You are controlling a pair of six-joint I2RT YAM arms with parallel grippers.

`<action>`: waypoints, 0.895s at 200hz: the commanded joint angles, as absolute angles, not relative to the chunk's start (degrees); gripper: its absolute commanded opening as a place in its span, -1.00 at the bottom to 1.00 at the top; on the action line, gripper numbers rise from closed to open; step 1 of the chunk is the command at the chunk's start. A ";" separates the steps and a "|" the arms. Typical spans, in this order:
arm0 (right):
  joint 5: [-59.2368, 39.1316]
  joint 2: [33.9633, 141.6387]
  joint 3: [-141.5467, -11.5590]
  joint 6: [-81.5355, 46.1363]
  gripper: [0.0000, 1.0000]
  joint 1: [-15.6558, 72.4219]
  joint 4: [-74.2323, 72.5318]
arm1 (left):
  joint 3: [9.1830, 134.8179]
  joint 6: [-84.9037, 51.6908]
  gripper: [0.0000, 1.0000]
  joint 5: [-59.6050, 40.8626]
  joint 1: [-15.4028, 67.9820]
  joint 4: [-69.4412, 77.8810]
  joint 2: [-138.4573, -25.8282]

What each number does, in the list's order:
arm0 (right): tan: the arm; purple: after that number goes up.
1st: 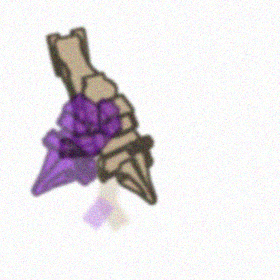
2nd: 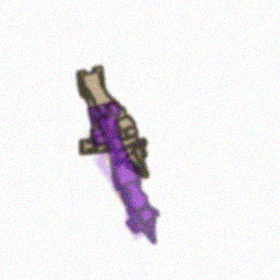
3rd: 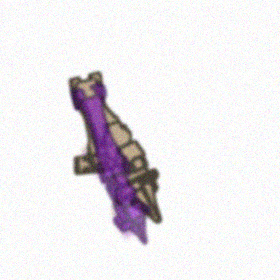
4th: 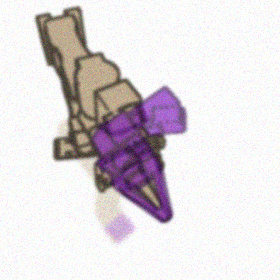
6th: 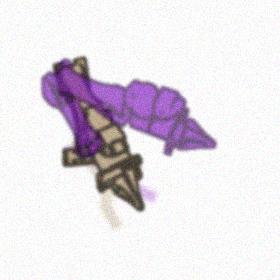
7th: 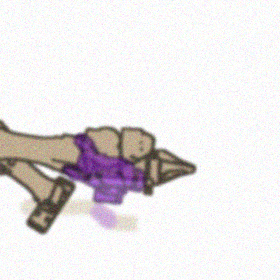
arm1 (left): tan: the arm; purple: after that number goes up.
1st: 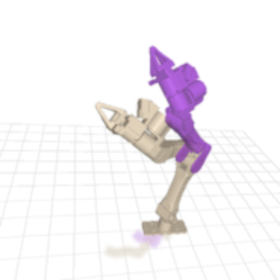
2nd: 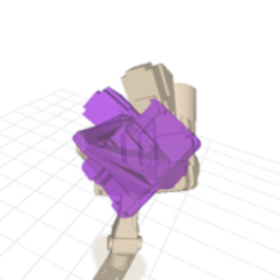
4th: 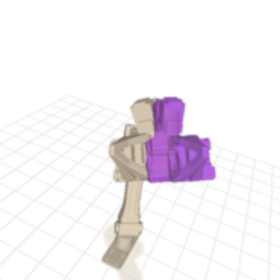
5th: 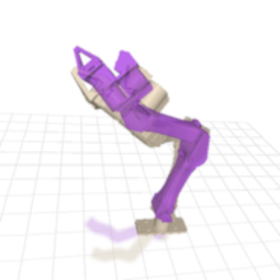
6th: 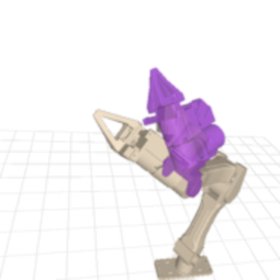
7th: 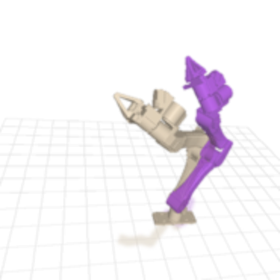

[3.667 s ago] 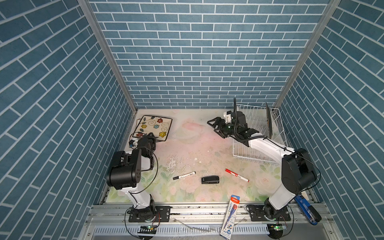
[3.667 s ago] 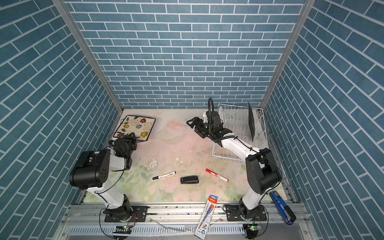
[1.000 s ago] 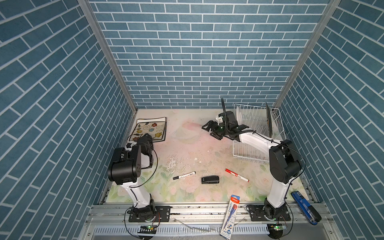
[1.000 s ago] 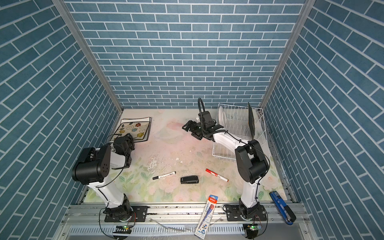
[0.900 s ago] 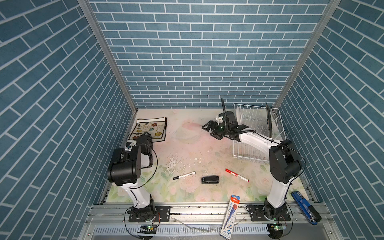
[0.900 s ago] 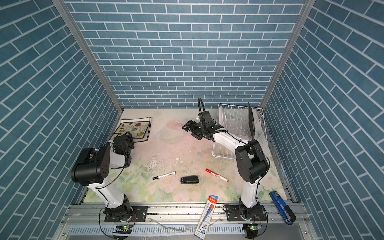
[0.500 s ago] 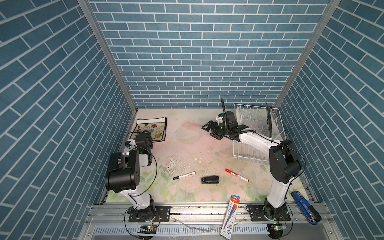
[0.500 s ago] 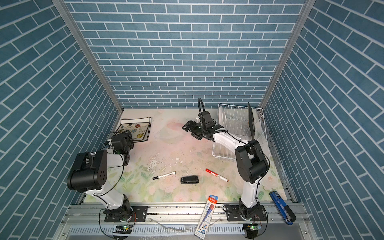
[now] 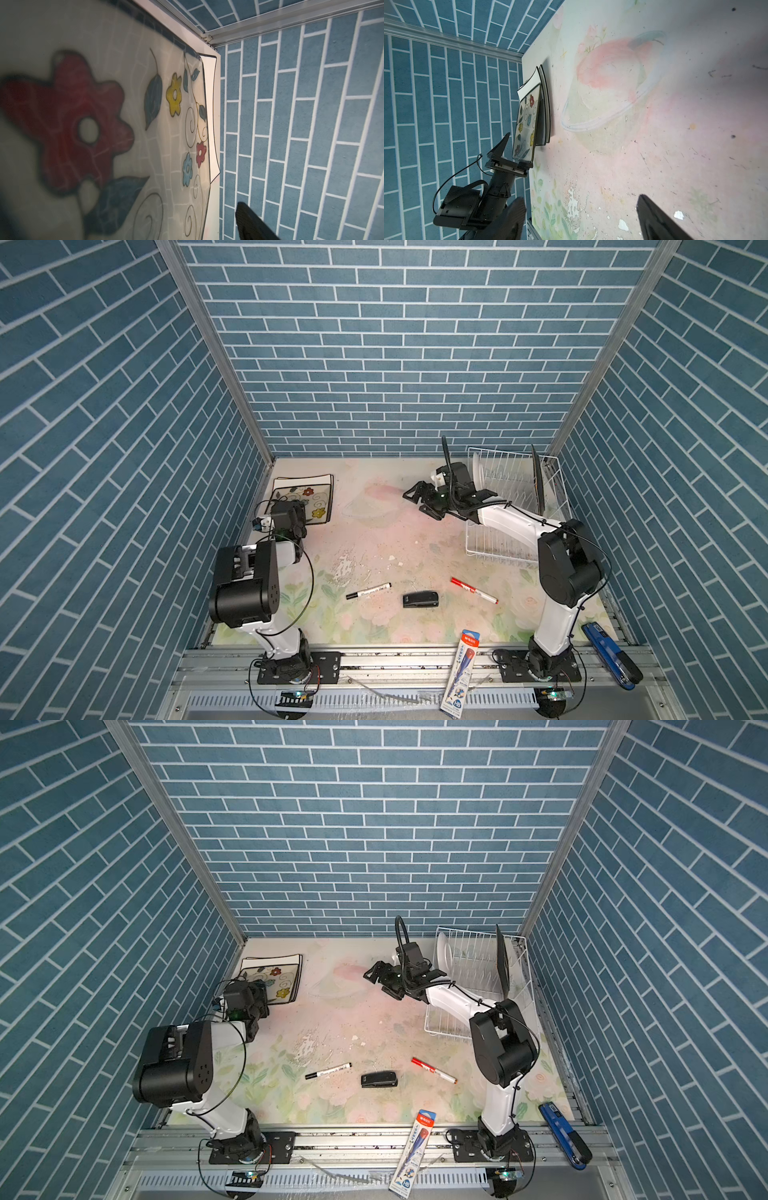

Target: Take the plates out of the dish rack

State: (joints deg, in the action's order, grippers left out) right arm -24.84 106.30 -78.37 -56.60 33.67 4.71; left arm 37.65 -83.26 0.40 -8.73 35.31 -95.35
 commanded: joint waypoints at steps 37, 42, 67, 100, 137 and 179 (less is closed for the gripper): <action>-24.87 104.85 -78.40 -55.46 0.71 33.92 4.04 | 39.81 -83.73 0.62 -2.04 -9.31 36.53 -95.86; -24.96 104.85 -78.40 -55.41 0.71 33.91 4.03 | 40.47 -83.80 0.62 -2.26 -9.40 36.56 -96.09; -24.87 104.68 -78.07 -55.41 0.70 33.85 4.00 | 42.25 -83.39 0.66 -3.16 -9.67 33.88 -96.03; -24.87 104.68 -77.87 -55.46 0.70 33.88 3.95 | 42.60 -83.97 0.78 -3.25 -10.10 31.37 -95.99; -24.96 104.85 -77.96 -55.44 0.70 33.94 3.87 | 43.05 -83.74 0.89 -3.43 -10.27 29.41 -95.92; -24.87 105.20 -78.22 -55.45 0.71 33.93 3.95 | 45.20 -83.84 0.99 -4.51 -10.54 24.80 -96.31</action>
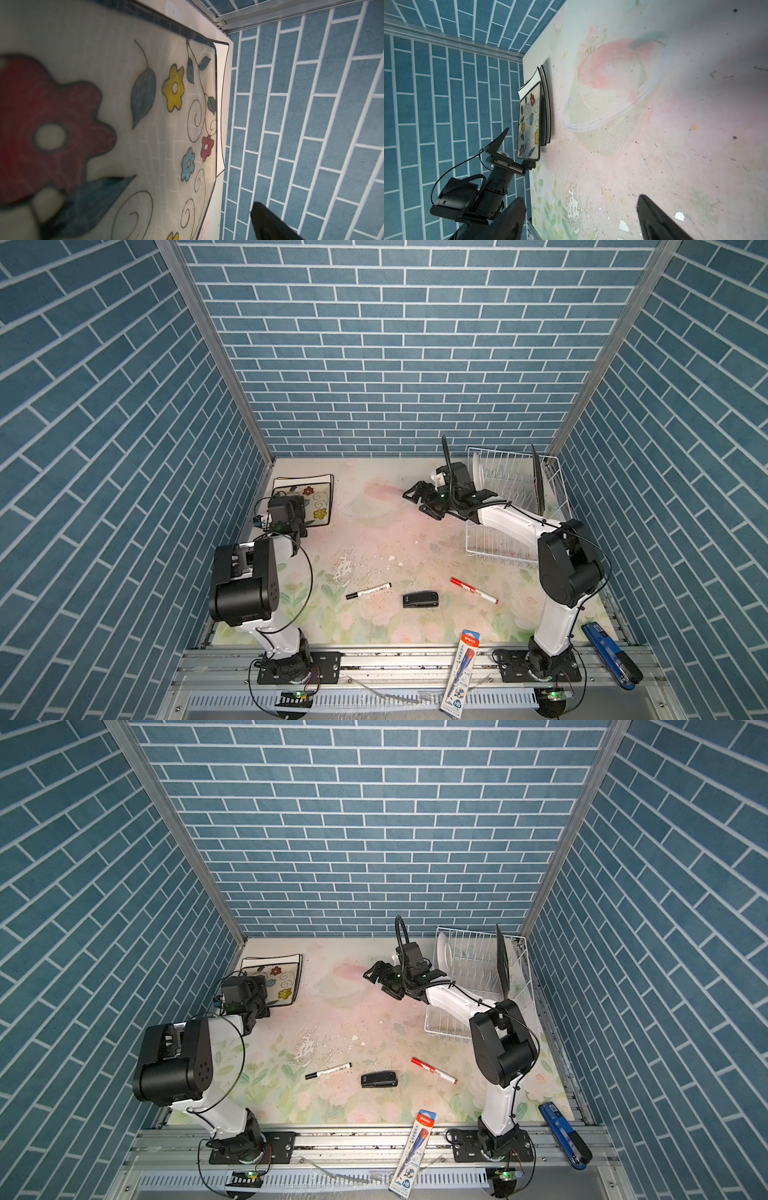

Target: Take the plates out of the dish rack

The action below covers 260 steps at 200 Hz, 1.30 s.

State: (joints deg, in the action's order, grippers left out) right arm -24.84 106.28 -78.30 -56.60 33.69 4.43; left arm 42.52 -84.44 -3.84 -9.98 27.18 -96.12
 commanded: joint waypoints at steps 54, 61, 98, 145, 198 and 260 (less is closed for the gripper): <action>-24.87 105.38 -78.60 -55.45 0.71 33.93 4.04 | 47.51 -84.46 0.99 -6.02 -10.63 21.74 -97.56; -24.87 105.38 -78.66 -55.38 0.70 33.90 4.04 | 47.97 -84.54 0.99 -6.06 -10.63 20.80 -97.55; -24.79 105.47 -78.57 -55.42 0.70 33.88 4.04 | 49.60 -84.33 0.99 -6.09 -10.63 17.28 -97.45; -24.79 105.29 -78.66 -55.46 0.70 33.92 4.09 | 52.00 -84.45 0.99 -5.87 -10.63 11.12 -97.16; -24.79 105.21 -78.53 -55.40 0.71 33.92 4.04 | 57.58 -82.66 0.99 -5.42 -10.63 -0.77 -97.24; -24.87 104.95 -78.23 -55.44 0.70 33.97 3.94 | 60.50 -82.43 0.99 -5.97 -10.62 -4.57 -99.70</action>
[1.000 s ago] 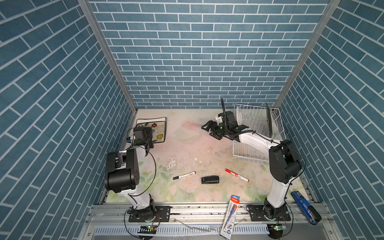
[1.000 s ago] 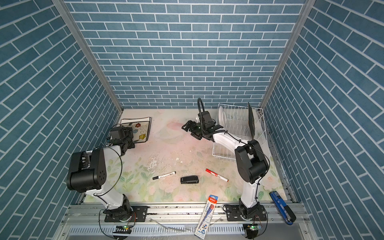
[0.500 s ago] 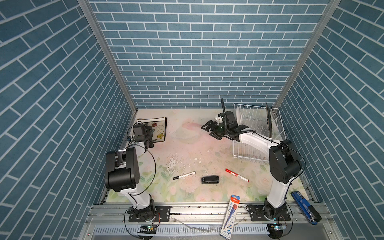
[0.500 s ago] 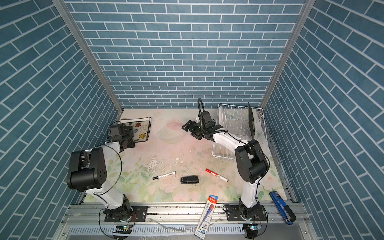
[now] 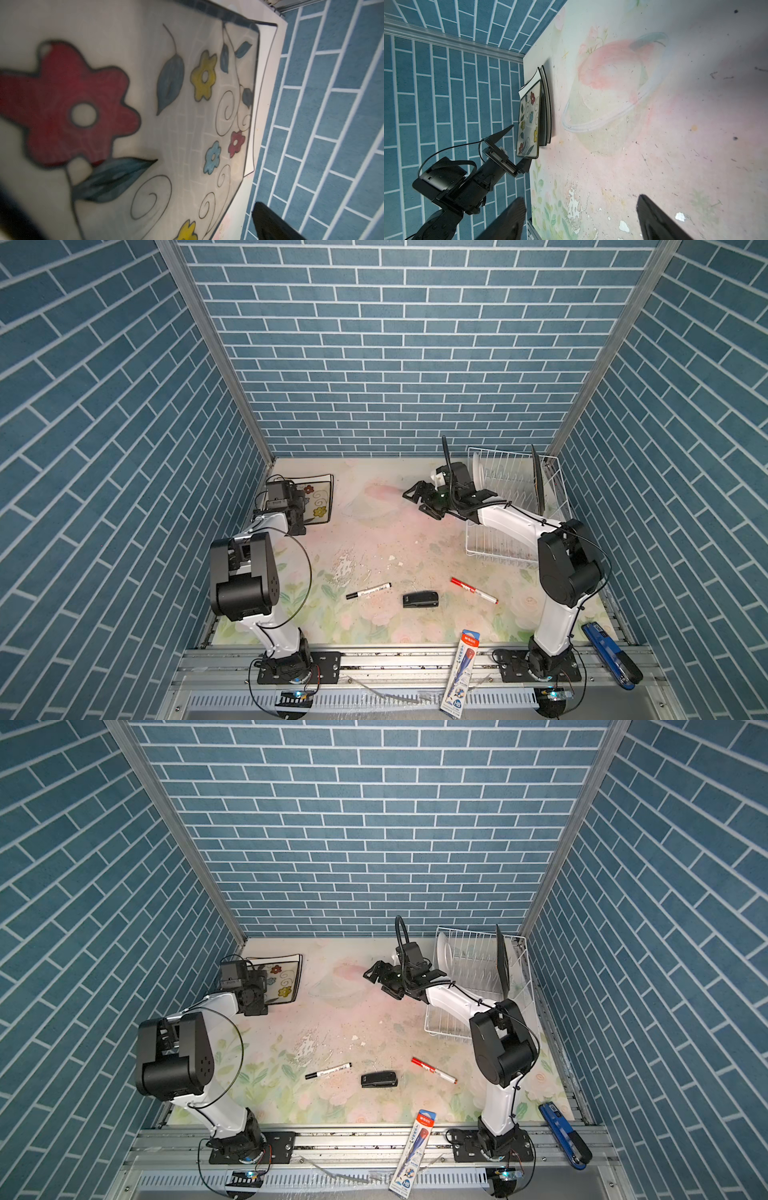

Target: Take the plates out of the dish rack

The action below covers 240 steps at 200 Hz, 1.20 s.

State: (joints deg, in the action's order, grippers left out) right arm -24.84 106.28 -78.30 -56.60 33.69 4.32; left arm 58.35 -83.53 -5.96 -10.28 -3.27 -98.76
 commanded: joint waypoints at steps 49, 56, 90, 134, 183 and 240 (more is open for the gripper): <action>-24.79 104.85 -78.32 -55.46 0.70 33.92 3.96 | 63.30 -82.53 0.99 -6.28 -10.63 -7.96 -101.10; -24.79 104.85 -78.31 -55.39 0.70 33.88 3.97 | 63.73 -82.61 0.99 -6.39 -10.63 -8.46 -101.59; -24.87 104.85 -78.75 -55.33 0.70 33.87 4.26 | 66.88 -82.90 0.99 -7.29 -10.63 -12.66 -103.20; -25.05 105.03 -79.01 -55.28 0.70 33.93 4.56 | 70.60 -82.97 0.99 -7.21 -10.63 -18.28 -105.06; -25.18 105.29 -79.45 -55.02 0.70 33.93 4.79 | 74.27 -82.79 0.99 -7.14 -10.63 -22.33 -107.30; -24.70 105.12 -79.19 -54.76 0.70 33.92 4.75 | 76.94 -84.70 0.99 -7.67 -10.66 -25.64 -110.26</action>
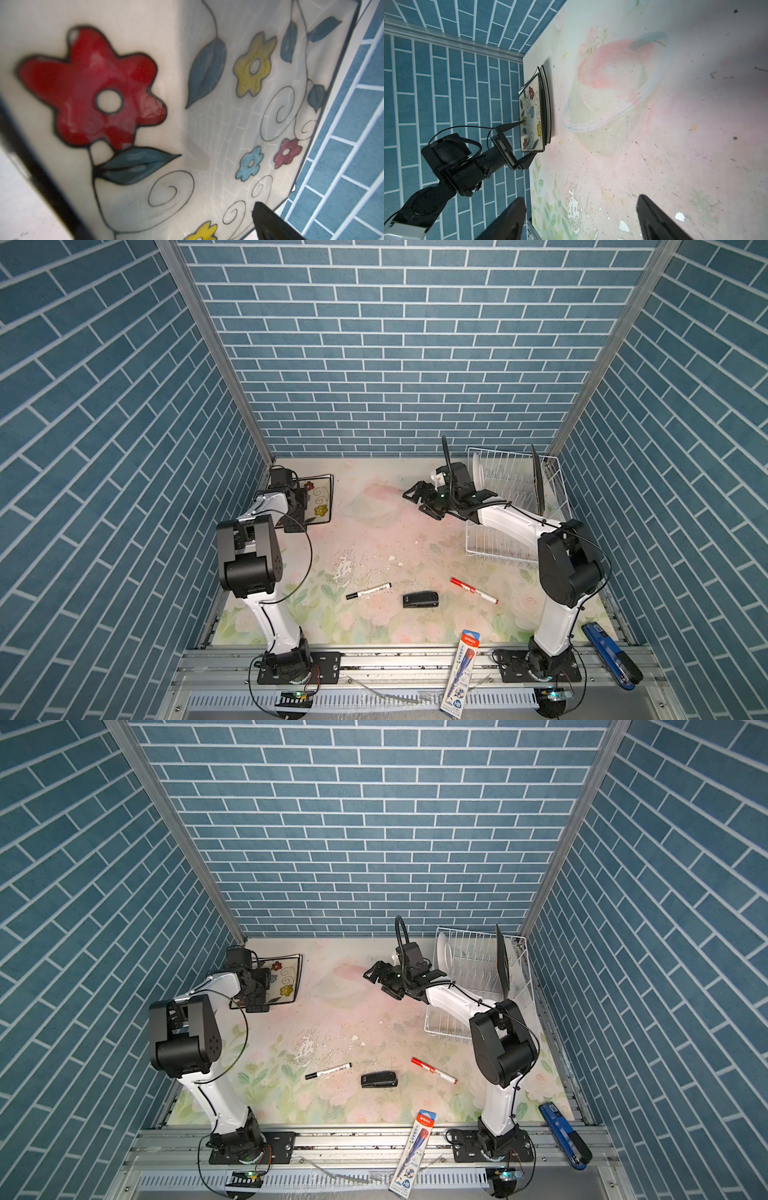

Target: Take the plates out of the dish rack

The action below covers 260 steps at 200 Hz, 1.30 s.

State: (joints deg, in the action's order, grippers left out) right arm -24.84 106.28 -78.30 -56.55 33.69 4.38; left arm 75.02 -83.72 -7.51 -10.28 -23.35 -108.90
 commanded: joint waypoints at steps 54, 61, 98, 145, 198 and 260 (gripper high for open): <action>-23.81 104.50 -78.58 -53.98 0.70 33.93 4.83 | 80.77 -85.15 0.99 -5.05 -10.72 -30.88 -111.76; -23.90 104.65 -78.63 -53.96 0.70 33.85 4.80 | 81.50 -85.17 0.99 -5.07 -10.81 -31.60 -112.24; -23.83 104.68 -78.66 -53.96 0.69 33.94 4.95 | 83.22 -85.31 0.99 -5.54 -10.81 -33.89 -114.40; -23.62 104.50 -78.66 -53.86 0.69 33.73 4.74 | 86.41 -85.30 0.99 -4.55 -10.81 -37.05 -116.06; -23.47 104.68 -78.71 -53.88 0.69 33.82 4.57 | 88.31 -85.71 0.99 -5.35 -10.81 -38.56 -117.90; -23.60 104.94 -79.19 -53.79 0.70 33.77 4.72 | 92.33 -86.31 0.99 -6.15 -10.72 -40.97 -120.81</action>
